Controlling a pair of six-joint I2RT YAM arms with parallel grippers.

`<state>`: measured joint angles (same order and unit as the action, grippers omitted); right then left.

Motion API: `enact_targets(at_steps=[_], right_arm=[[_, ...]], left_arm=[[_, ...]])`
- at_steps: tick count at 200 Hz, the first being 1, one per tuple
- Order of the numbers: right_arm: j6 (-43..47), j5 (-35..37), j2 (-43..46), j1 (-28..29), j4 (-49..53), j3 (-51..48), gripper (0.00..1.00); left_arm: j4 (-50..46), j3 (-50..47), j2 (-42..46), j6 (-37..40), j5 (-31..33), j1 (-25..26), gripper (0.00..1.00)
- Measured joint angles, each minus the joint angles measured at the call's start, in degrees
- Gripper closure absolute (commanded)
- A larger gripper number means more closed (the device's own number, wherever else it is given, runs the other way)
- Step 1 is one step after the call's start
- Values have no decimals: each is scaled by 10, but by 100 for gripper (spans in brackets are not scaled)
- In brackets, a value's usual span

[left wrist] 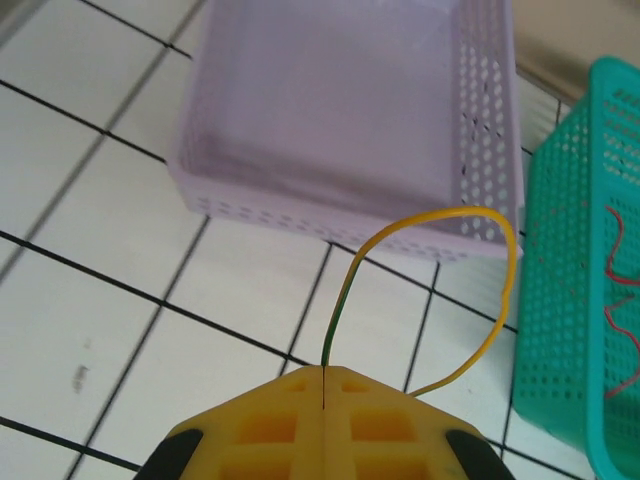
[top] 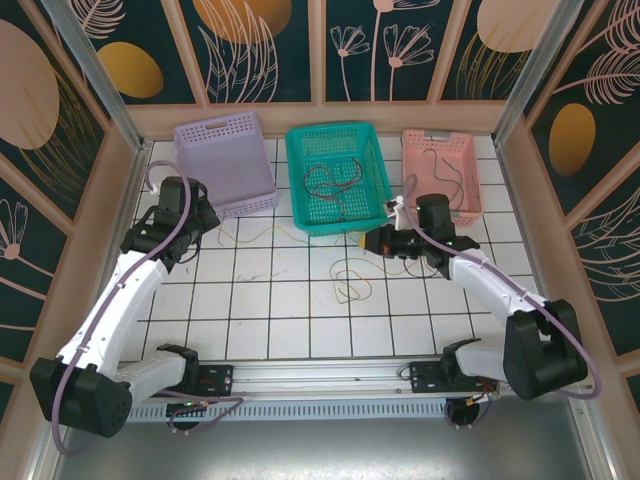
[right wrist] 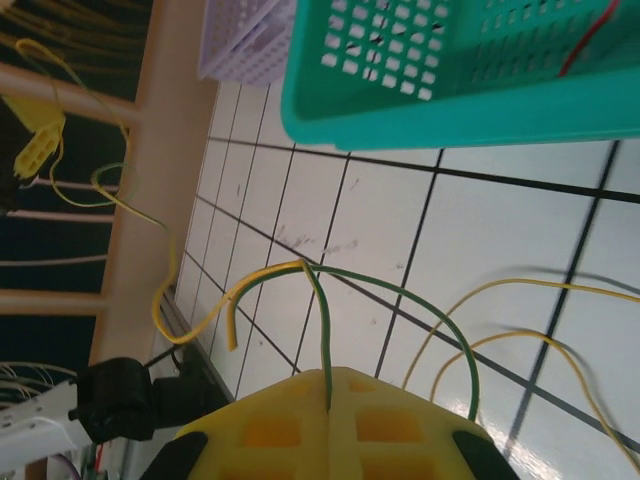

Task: Untangle the cables

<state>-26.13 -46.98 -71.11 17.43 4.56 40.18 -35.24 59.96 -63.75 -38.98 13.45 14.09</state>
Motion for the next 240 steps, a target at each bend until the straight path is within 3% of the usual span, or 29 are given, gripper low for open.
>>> enact_targets(at_steps=[20, 36, 81, 123, 158, 199, 240], right_arm=[[-2, -2, 12, -15, 14, -6, 100], [17, 9, 13, 5, 44, 1, 100], [115, 69, -39, 163, 143, 78, 100], [197, 77, -113, 283, 204, 131, 100], [252, 71, -197, 366, 222, 214, 100], [281, 61, -259, 416, 221, 294, 100], [271, 34, -305, 419, 215, 355, 100]], left_arm=[[-8, 24, -5, 11, 22, -7, 100], [-10, 54, -17, 18, 24, -9, 100], [38, 221, -110, 26, -34, -10, 100], [86, 450, -253, 30, -109, -18, 100], [88, 577, -353, 30, -175, -24, 100], [88, 654, -457, 14, -270, -26, 100], [106, 669, -492, 3, -299, -48, 100]])
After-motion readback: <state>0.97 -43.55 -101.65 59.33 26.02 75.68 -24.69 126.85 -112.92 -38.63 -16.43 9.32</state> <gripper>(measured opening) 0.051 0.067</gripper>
